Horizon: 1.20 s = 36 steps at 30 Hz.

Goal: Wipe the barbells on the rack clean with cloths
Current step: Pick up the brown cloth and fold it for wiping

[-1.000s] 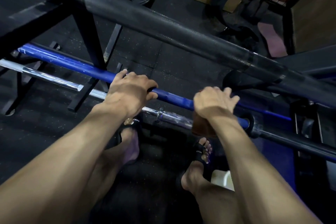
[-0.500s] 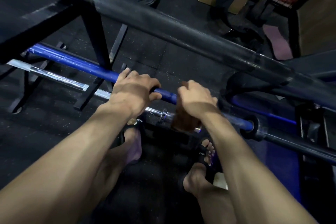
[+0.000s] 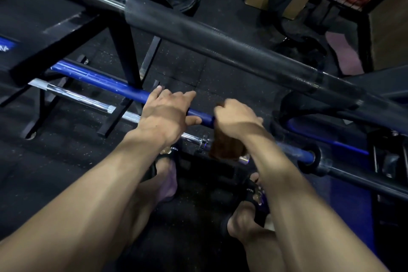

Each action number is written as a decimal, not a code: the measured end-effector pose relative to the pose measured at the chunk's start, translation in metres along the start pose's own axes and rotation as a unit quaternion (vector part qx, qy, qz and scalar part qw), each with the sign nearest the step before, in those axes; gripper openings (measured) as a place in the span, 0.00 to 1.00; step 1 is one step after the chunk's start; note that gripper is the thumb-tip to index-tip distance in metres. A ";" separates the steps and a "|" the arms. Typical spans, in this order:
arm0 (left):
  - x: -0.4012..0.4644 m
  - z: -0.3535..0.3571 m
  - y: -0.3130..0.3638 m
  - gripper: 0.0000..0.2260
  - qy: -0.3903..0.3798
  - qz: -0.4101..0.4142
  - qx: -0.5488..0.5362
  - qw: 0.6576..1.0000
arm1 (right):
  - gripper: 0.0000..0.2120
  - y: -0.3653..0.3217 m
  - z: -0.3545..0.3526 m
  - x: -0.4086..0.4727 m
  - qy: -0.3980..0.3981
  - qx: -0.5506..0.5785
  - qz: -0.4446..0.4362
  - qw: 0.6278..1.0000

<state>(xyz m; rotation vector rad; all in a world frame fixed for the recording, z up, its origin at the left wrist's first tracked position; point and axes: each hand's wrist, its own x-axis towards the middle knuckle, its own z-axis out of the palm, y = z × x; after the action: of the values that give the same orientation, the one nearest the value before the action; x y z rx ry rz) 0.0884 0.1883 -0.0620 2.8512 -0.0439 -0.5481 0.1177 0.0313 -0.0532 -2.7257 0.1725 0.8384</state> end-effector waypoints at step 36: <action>-0.003 0.005 -0.002 0.27 0.004 0.018 0.013 1.000 | 0.12 0.094 -0.022 -0.017 0.060 0.106 -0.200 0.972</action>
<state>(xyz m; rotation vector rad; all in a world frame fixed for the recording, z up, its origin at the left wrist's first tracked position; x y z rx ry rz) 0.0842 0.1890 -0.0655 2.8717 -0.1015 -0.5325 0.0972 -0.0642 -0.0480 -2.4859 -0.2429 0.5085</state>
